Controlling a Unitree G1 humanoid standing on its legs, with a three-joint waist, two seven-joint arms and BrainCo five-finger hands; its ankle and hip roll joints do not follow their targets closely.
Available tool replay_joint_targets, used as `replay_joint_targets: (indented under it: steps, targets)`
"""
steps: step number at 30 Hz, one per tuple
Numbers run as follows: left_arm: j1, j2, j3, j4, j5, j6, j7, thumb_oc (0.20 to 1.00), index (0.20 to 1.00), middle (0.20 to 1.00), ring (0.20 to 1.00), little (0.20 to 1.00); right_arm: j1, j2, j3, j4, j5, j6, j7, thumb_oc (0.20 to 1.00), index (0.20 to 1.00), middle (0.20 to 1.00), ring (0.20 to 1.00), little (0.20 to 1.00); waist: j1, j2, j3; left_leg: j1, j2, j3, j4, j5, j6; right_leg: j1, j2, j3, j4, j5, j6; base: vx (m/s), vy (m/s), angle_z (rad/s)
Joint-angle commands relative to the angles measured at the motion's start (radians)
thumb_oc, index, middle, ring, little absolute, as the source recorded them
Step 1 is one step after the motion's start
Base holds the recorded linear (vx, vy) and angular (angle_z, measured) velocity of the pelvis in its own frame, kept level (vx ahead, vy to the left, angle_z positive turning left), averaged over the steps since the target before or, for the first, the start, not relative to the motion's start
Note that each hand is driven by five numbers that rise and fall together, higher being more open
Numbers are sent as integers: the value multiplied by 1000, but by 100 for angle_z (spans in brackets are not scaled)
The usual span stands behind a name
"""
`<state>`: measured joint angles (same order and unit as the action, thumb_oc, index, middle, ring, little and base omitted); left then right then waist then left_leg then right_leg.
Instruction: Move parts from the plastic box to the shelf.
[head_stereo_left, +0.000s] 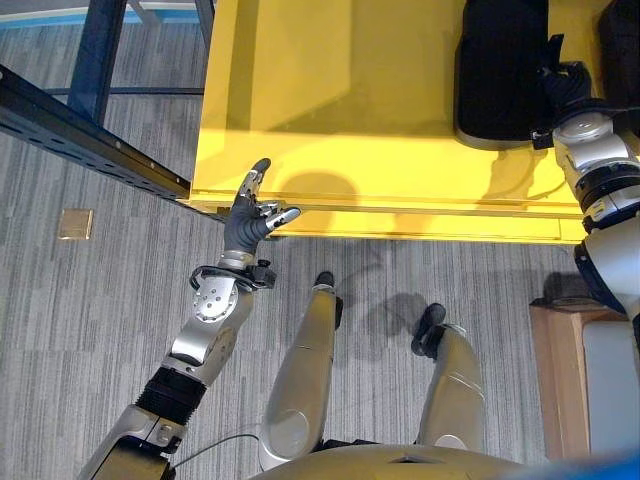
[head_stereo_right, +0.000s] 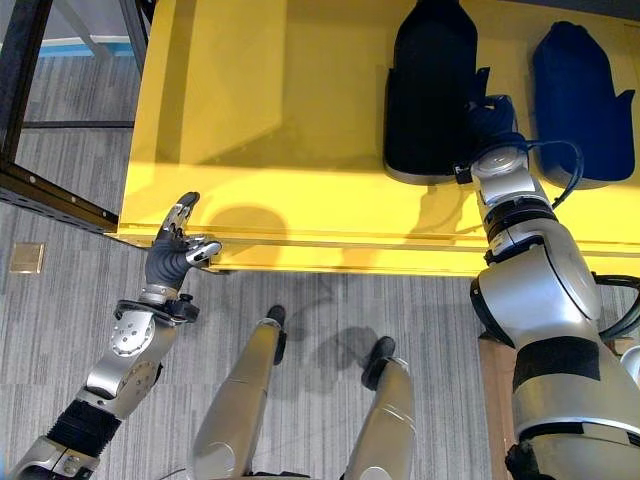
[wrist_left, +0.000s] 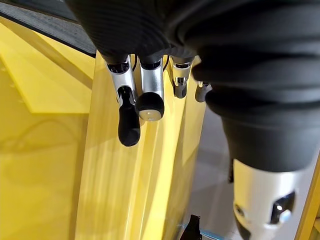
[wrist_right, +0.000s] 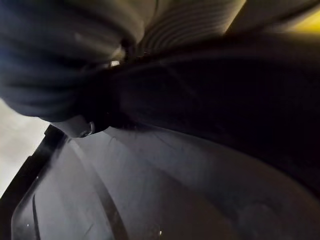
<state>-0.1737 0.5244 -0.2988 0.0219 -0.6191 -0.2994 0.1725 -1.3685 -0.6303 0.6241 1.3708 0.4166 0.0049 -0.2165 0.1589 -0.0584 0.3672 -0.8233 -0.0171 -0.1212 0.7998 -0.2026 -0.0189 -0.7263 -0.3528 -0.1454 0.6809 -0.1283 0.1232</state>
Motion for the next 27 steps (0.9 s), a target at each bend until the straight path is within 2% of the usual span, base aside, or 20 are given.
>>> replay_joint_targets:
  steps: [1,2,21,27]
  targets:
    - [-39,-32,-84,109,-23,65,-16,1000,1000,1000,1000,1000,-74,-85,-27,-11,4,-42,-28,514,514,514,514,514,-16,20,48,34,26,24,-28,-34,7,7,39,-38,139,-129,-57,0,0,0]
    - [-39,-32,-84,109,-24,65,-16,1000,1000,1000,1000,1000,-78,-84,-27,-5,6,-41,-28,1000,1000,1000,1000,1000,-15,20,49,33,25,23,-29,-34,6,7,39,-38,139,-130,-57,0,0,0]
    - [-28,-21,-57,114,-35,61,5,1000,1000,1000,1000,1000,-95,15,-40,-133,98,-79,-57,1000,1000,1000,1000,1000,-30,7,56,32,31,28,-26,-29,4,12,48,-33,132,-122,-62,0,0,0]
    - [-24,-21,-50,120,-37,59,10,1000,1000,1000,1000,1000,-100,1,-26,-196,85,-91,-72,1000,1000,1000,1000,1000,-38,2,57,33,35,31,-23,-30,3,11,49,-30,134,-120,-61,-7,3,-2]
